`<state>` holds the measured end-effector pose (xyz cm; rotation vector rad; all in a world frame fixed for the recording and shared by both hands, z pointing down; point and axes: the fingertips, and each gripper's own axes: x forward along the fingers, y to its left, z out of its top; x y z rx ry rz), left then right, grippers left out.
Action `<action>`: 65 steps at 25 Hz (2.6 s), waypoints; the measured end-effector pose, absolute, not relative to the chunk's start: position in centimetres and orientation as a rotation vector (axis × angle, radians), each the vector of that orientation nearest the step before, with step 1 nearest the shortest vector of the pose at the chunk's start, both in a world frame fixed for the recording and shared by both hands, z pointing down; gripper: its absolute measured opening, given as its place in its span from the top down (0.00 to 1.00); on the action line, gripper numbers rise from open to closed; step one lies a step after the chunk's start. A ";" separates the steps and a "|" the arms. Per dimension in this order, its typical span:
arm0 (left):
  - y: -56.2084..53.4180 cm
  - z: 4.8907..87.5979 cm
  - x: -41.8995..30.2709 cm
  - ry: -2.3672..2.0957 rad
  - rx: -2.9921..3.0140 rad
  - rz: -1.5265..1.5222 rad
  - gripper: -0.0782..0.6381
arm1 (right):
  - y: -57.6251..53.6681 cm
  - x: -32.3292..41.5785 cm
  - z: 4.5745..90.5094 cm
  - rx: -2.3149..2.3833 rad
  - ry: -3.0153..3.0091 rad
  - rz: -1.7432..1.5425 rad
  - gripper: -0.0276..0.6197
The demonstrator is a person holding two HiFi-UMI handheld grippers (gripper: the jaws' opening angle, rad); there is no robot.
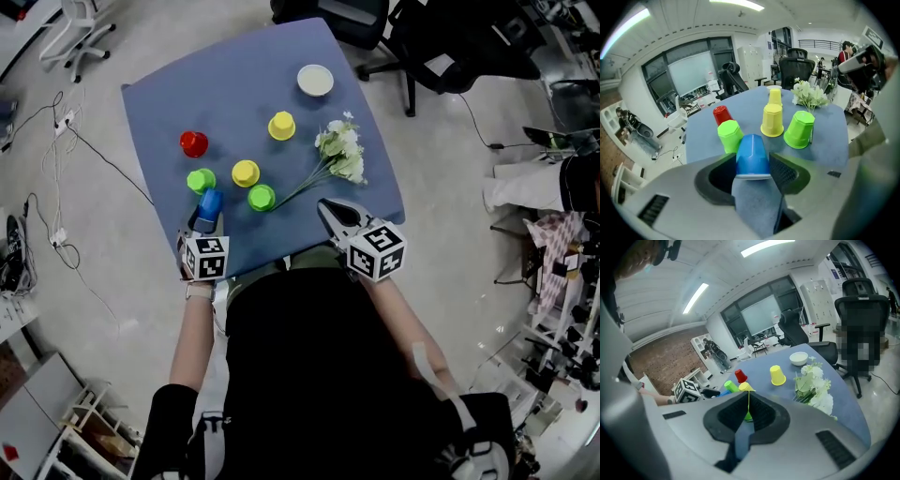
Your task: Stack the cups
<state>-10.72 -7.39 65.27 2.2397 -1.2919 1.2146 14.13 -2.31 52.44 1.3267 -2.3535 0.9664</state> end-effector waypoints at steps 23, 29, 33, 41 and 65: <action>-2.0 67.7 -15.5 -1.352 2.134 0.859 0.59 | -0.4 8.8 52.7 1.169 -2.363 0.900 0.93; -3.5 67.7 -12.4 -1.263 2.227 0.875 0.59 | 0.0 9.7 53.0 1.194 -2.328 0.889 0.93; -4.3 67.9 -10.1 -1.216 2.263 0.872 0.59 | -0.2 10.5 53.9 1.196 -2.306 0.897 0.93; -4.8 67.6 -7.3 -1.138 2.318 0.901 0.59 | -4.1 8.3 58.1 1.069 -2.266 0.874 0.93; -10.1 65.5 -14.7 -1.290 2.237 0.856 0.54 | -6.6 0.7 62.8 0.787 -2.193 0.991 0.93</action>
